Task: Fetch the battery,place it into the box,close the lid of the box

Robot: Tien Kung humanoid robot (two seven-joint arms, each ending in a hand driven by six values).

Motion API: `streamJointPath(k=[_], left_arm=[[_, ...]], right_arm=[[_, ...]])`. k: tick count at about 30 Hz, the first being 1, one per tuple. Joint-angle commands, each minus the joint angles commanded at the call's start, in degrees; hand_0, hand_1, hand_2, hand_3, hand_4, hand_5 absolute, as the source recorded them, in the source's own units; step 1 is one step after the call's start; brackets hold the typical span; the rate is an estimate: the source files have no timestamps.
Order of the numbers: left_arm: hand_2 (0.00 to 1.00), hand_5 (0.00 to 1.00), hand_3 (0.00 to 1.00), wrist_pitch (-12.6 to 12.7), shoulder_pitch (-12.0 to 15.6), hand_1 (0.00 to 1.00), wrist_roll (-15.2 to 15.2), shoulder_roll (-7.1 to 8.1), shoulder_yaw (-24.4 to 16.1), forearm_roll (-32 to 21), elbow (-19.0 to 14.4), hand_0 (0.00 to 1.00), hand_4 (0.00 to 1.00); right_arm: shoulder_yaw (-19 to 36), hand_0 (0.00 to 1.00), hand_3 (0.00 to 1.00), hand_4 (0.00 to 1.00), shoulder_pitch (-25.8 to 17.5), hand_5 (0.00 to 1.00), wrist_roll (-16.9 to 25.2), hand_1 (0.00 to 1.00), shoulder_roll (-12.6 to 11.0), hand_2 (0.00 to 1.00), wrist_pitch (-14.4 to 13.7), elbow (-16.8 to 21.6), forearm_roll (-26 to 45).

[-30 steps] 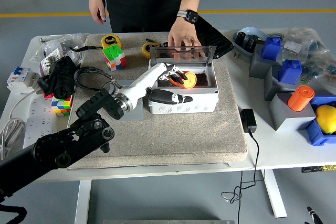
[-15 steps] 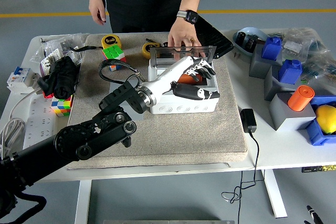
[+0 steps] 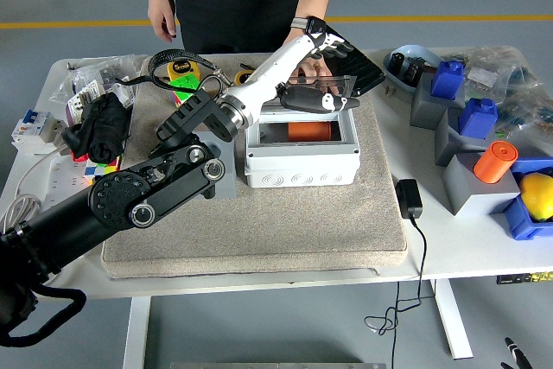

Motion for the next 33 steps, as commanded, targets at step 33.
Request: streamJointPath(k=[33], left_arm=[[0.751, 0.426, 0.749, -6.3, 2.6, 0.690, 9.2, 1.96, 2.4, 2.5, -3.7, 0.558, 0.998]], right_arm=[[1.0, 0.724, 0.592, 0.996, -0.3, 0.614, 0.0, 0.664, 0.1, 0.653, -0.1, 0.1, -0.7]])
